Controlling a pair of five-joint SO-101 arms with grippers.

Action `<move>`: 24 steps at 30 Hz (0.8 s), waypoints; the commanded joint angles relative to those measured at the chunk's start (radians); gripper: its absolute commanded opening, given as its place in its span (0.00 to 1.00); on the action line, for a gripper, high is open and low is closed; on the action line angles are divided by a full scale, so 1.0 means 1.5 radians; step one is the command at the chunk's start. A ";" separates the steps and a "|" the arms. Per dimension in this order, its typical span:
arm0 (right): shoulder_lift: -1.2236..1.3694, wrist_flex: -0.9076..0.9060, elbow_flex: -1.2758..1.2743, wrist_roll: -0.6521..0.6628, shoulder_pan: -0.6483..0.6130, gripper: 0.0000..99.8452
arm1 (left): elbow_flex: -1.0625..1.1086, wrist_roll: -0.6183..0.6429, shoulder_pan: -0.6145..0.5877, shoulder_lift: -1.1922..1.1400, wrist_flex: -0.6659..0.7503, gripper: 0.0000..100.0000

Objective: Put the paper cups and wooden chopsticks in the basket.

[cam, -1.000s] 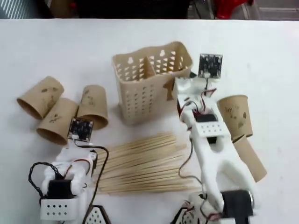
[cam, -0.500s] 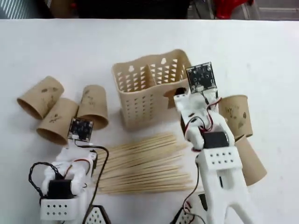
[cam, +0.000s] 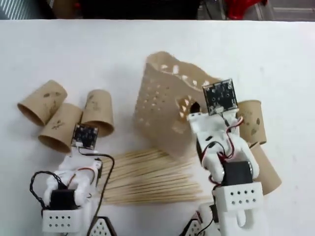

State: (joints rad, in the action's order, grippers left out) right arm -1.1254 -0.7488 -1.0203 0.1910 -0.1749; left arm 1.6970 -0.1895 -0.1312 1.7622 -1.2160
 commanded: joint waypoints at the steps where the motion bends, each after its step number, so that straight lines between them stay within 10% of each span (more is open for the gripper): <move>1: -0.017 0.011 -0.016 0.009 -0.009 0.23 | -0.001 -0.004 0.005 0.001 -0.002 0.10; 9: -0.019 0.139 -0.065 0.116 -0.037 0.04 | -0.001 -0.004 0.004 0.001 -0.002 0.10; 24: -0.022 0.411 -0.259 0.264 -0.072 0.02 | -0.001 -0.004 0.004 0.001 -0.002 0.10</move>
State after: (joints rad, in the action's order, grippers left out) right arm -1.1423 -0.1596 -1.3794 0.5715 -0.2608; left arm 1.6970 -0.1895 -0.1312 1.7622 -1.2160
